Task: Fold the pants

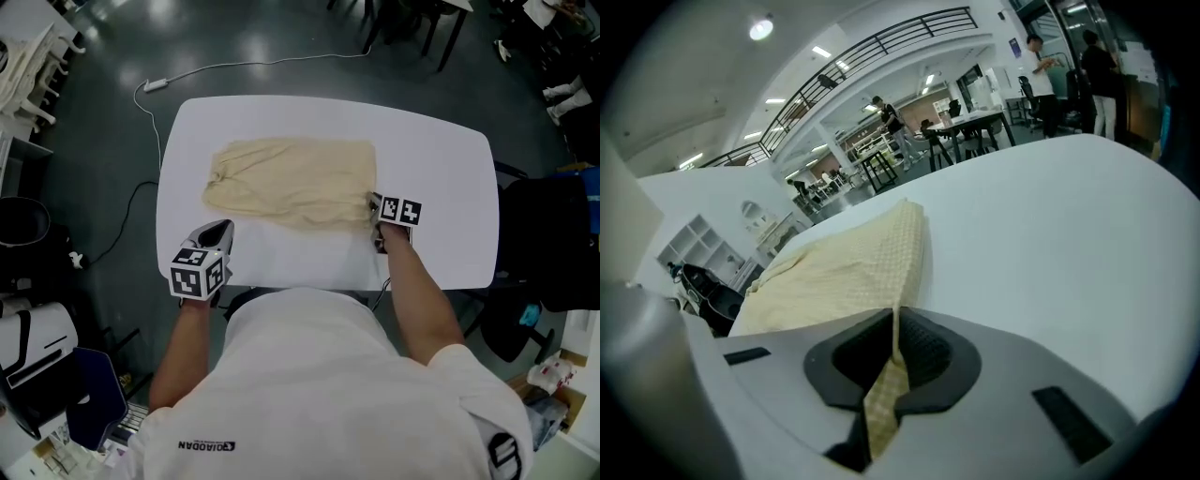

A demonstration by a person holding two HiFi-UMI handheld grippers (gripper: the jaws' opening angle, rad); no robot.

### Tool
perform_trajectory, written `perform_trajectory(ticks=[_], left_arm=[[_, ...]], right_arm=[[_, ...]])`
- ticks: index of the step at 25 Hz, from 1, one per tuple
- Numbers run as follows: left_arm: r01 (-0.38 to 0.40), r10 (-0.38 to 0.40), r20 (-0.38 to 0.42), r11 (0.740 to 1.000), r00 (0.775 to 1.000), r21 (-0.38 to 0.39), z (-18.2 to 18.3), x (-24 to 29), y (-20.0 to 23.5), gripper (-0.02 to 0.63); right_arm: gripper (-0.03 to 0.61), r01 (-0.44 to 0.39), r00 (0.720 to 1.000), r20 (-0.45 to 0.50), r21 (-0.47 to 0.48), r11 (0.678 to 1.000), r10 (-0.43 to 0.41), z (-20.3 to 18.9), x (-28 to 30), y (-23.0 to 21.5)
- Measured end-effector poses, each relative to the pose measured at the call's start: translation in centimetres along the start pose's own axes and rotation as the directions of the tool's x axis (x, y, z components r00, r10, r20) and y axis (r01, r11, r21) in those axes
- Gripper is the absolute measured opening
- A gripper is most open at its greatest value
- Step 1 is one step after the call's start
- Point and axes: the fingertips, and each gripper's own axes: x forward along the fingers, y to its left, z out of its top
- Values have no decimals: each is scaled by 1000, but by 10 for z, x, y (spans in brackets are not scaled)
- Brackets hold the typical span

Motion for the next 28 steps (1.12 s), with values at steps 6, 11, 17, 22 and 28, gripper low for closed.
perform_trajectory(ticks=[6, 11, 17, 22, 28], left_arm=[[17, -17, 20, 1000, 1000, -12, 6, 1, 9, 28], [23, -23, 42, 1000, 999, -13, 14, -2, 24, 28], [39, -38, 44, 999, 998, -21, 8, -6, 34, 28], [44, -42, 61, 999, 997, -33, 9, -10, 41, 28], [48, -45, 82, 998, 996, -32, 8, -16, 50, 29]], right_arm=[[31, 61, 998, 37, -77, 995, -58, 13, -16, 13], [31, 52, 995, 93, -182, 982, -35, 38, -38, 56], [29, -3, 988, 151, -212, 977, 36, 60, -55, 109], [29, -88, 974, 186, -214, 973, 129, 76, -66, 162], [29, -113, 964, 198, -298, 948, 177, 88, -74, 221]])
